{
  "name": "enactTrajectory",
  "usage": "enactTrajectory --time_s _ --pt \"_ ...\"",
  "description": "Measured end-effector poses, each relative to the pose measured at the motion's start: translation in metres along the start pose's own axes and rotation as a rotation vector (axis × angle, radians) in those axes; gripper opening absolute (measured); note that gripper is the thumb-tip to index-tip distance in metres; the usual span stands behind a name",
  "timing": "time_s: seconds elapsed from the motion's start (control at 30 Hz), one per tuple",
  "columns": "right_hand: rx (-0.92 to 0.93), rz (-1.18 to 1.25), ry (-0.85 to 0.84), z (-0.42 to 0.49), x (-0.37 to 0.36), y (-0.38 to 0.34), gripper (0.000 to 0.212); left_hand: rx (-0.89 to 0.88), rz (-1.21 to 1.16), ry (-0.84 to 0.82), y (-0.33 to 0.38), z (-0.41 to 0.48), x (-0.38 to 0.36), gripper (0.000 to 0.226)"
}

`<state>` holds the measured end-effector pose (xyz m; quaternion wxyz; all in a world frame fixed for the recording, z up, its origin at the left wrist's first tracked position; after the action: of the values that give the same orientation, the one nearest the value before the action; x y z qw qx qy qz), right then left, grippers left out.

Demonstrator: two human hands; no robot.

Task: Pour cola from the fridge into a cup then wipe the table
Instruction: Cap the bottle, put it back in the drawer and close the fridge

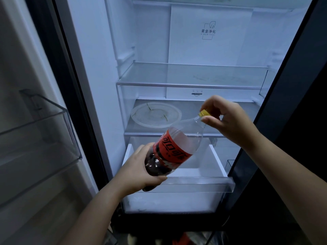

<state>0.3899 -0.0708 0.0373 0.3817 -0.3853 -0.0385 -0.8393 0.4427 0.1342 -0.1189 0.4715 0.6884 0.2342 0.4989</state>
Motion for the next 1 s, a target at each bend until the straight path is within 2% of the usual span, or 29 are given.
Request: enactTrajectory --time_s 0.1,0.23,0.3,0.43,0.5,0.63,0.8,0.9,1.0 --pt "-0.069 0.014 0.044 0.000 0.000 0.005 0.024 0.013 -0.034 -0.025 0.000 0.001 -0.004 0.073" --pt "-0.212 -0.331 0.033 0.001 0.003 0.008 0.035 0.008 0.025 0.012 0.002 0.000 -0.003 0.076" --pt "-0.176 -0.379 0.078 0.001 0.005 0.002 0.039 0.025 -0.015 -0.011 0.000 0.001 -0.004 0.074" --pt "0.032 -0.197 0.040 0.003 0.003 -0.008 0.031 0.043 -0.055 -0.059 -0.003 0.003 -0.003 0.070" --pt "0.066 -0.126 0.020 0.003 0.002 -0.006 0.028 0.049 -0.077 -0.076 -0.003 0.002 -0.004 0.072" --pt "-0.028 -0.052 0.024 0.001 0.002 0.001 0.029 0.039 -0.110 -0.071 0.000 0.001 -0.006 0.074" --pt "-0.253 -0.266 0.035 -0.001 0.003 0.012 0.039 0.028 0.017 -0.013 0.002 0.003 -0.005 0.074" --pt "-0.168 -0.253 0.087 -0.002 0.006 0.004 0.040 0.031 0.002 -0.017 0.002 0.003 -0.003 0.074" --pt "-0.048 -0.117 0.037 -0.001 0.004 -0.002 0.034 0.041 -0.026 -0.041 0.000 0.003 -0.002 0.072"
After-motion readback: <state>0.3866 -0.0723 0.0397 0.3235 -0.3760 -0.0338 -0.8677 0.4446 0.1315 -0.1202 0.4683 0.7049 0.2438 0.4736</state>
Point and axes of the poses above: each hand's wrist, its own z-axis towards the middle knuckle, its own x-axis out of the back of the hand, y = z × x, the point moved 7 cm from there along z, towards the middle knuckle, and after that the axes turned 14 degrees about x, right-handed, at the moved point
